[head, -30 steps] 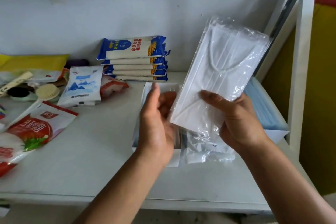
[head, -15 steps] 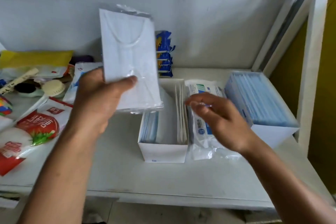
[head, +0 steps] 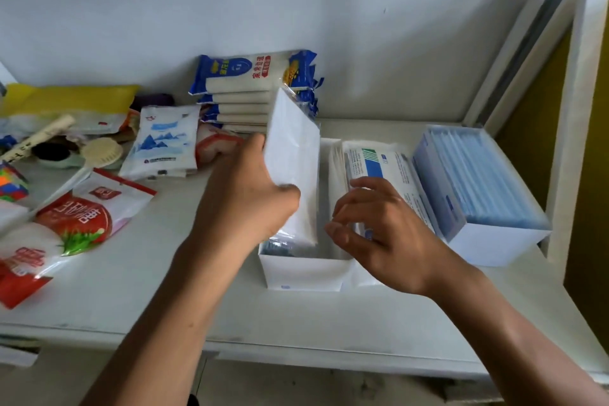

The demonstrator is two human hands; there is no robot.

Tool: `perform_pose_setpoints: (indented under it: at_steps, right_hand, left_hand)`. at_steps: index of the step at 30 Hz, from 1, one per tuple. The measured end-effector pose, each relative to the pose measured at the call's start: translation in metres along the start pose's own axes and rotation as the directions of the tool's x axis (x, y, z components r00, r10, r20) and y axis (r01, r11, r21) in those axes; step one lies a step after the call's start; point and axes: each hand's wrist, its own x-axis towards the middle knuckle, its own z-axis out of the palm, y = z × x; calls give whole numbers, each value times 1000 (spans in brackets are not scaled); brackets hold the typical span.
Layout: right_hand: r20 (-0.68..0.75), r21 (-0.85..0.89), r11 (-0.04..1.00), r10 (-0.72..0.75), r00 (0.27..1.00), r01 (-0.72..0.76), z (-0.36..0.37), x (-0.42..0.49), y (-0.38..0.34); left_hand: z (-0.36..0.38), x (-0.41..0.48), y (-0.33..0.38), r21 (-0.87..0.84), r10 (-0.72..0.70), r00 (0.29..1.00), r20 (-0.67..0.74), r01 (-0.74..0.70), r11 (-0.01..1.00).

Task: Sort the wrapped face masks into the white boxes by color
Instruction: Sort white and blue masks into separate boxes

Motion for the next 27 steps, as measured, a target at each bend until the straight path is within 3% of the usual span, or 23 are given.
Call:
perform_pose_setpoints:
  at_steps: [15, 19, 24, 27]
  right_hand:
    - [-14, 38, 998, 52, 999, -52, -1, -2, -3]
    - [-13, 44, 997, 57, 998, -57, -1, -1, -2]
    - [-22, 83, 987, 138, 990, -135, -2, -3, -8]
    - [6, 120, 973, 199, 980, -199, -1, -5, -10]
  left_hand:
    - [28, -22, 31, 290, -43, 992, 121, 6, 957]
    - [43, -21, 29, 243, -25, 989, 146, -12, 970]
    - [53, -13, 15, 231, 97, 995, 25, -100, 968]
    - [53, -10, 10, 268, 90, 990, 105, -116, 956]
